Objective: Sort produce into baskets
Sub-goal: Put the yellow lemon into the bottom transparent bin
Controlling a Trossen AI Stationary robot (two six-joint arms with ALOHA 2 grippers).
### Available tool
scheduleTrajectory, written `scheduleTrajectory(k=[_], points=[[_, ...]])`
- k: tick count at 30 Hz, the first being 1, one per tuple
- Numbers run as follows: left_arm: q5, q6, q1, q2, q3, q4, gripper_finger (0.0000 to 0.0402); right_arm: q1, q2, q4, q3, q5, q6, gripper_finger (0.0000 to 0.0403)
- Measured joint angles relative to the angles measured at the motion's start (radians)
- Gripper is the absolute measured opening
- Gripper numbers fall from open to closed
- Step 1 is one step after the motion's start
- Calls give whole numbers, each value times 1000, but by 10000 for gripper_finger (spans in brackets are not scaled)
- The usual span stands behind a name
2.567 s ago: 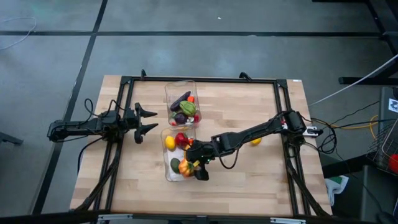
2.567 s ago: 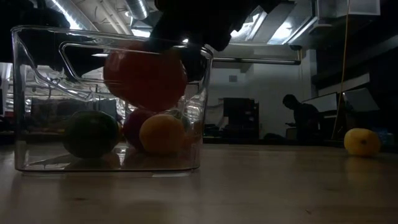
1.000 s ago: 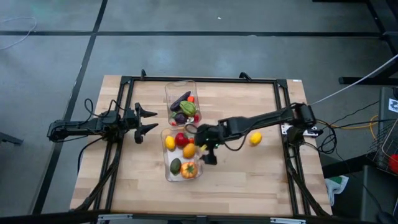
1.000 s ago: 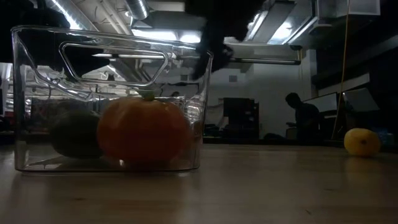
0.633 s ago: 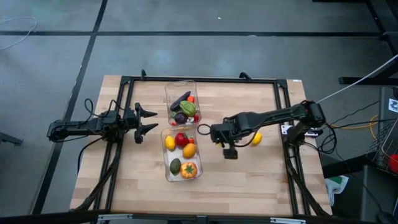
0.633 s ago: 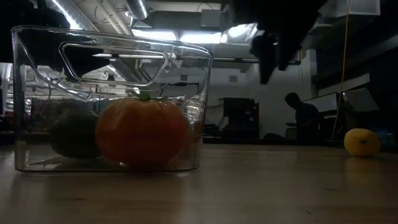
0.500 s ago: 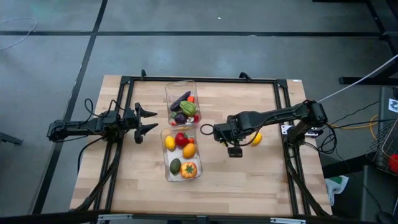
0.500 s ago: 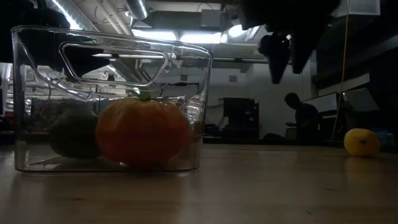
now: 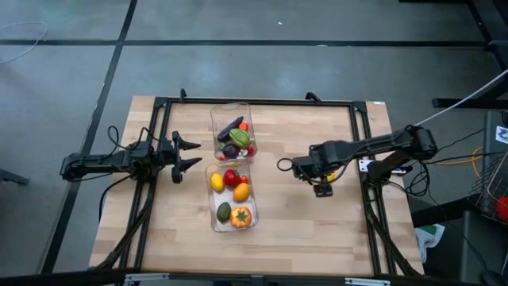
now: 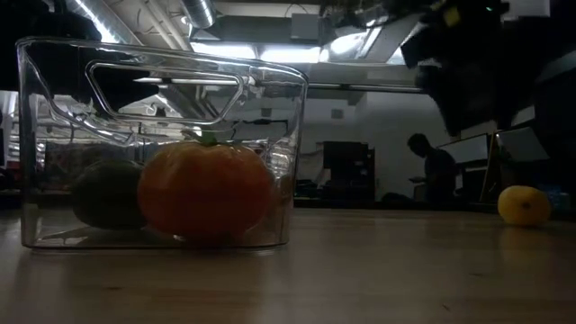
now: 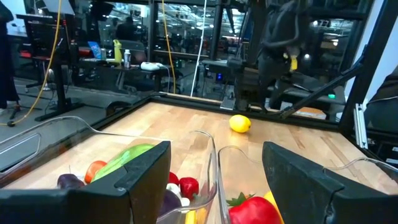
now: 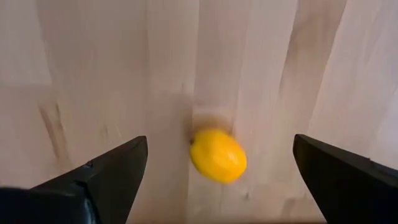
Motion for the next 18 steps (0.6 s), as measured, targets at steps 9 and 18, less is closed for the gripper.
scheduleTrajectory(k=[9, 18], points=[[0, 0, 0, 0, 0, 0, 250, 0, -8, -8, -171, 10, -27, 397], [0, 0, 0, 0, 0, 0, 250, 0, -8, 39, -276, 81, -62, 397]])
